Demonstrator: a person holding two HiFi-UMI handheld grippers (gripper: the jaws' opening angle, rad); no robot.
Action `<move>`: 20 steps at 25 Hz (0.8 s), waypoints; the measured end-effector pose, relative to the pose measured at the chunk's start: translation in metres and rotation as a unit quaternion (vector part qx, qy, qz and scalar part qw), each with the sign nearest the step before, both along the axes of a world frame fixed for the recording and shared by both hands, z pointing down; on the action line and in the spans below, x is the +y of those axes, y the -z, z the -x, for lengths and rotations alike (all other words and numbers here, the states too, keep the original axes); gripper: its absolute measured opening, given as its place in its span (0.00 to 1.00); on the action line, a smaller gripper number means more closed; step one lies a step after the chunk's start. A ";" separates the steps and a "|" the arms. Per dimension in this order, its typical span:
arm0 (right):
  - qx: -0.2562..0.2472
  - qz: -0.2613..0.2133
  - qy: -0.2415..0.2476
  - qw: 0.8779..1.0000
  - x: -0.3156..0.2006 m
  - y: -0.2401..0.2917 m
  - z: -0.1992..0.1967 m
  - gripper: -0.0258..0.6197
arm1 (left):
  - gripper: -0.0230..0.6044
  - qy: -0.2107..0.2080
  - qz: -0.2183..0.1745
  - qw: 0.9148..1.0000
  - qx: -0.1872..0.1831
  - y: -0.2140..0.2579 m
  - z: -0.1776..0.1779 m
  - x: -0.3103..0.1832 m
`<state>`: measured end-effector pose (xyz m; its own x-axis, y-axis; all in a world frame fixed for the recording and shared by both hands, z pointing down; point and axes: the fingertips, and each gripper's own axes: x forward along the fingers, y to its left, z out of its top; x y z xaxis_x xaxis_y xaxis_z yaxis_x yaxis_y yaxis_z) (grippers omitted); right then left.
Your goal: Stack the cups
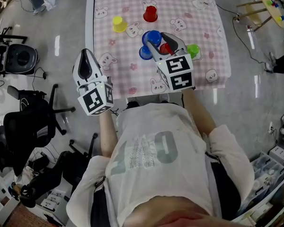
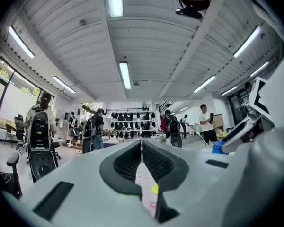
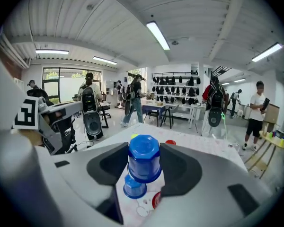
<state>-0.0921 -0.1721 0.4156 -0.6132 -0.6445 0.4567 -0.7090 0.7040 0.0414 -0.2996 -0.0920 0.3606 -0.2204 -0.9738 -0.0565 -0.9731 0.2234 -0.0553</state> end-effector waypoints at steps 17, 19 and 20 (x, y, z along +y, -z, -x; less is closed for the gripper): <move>0.025 0.058 -0.021 0.998 -0.003 -0.054 -0.037 0.37 | 0.09 0.011 0.006 1.000 -0.002 -0.001 -0.009 0.004; 0.027 0.056 -0.020 0.998 -0.005 -0.055 -0.036 0.37 | 0.09 0.012 0.006 1.000 -0.002 -0.002 -0.007 0.003; 0.028 0.056 -0.020 0.998 -0.006 -0.055 -0.035 0.37 | 0.09 0.014 0.006 1.000 -0.002 -0.003 -0.006 0.004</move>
<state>-0.0568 -0.1777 0.4711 -0.5595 -0.6114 0.5596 -0.7356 0.6774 0.0047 -0.2941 -0.0884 0.3635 -0.2466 -0.9681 -0.0449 -0.9665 0.2491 -0.0615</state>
